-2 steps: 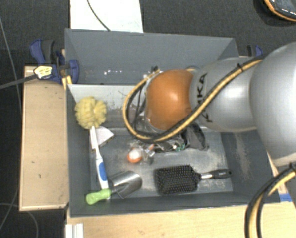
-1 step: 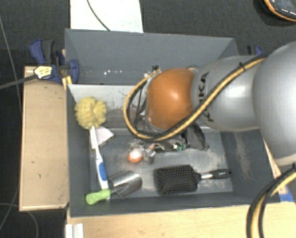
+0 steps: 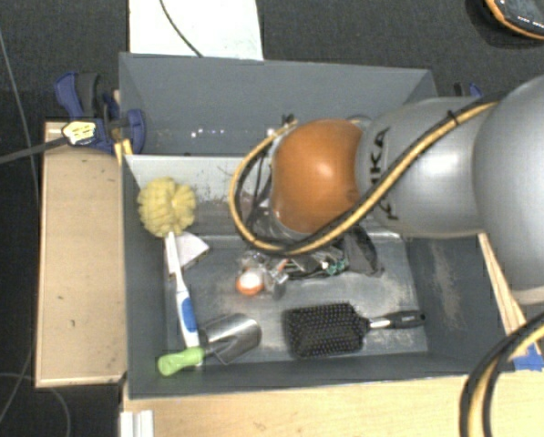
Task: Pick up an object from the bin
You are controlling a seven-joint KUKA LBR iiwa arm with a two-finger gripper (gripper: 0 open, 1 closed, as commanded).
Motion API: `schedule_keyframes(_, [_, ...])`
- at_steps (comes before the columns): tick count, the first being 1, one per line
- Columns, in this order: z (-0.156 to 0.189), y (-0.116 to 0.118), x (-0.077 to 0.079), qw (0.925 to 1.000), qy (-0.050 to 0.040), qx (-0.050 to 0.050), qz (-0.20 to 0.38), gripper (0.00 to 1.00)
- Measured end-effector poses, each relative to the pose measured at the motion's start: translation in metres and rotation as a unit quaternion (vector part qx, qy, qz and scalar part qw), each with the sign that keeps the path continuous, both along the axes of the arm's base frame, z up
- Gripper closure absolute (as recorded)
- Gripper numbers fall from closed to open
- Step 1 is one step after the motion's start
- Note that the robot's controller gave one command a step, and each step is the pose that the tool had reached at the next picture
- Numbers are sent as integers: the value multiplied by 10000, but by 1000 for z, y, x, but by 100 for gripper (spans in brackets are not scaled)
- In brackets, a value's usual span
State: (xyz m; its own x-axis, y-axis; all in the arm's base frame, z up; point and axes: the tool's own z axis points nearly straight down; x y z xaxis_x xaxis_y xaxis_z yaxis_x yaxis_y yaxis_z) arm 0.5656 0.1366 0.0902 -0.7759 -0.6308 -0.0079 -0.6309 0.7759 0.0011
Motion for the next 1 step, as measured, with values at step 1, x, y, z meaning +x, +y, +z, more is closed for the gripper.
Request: schedule_keyframes(1, [14,0,-1,10000,19,-4,-9,100])
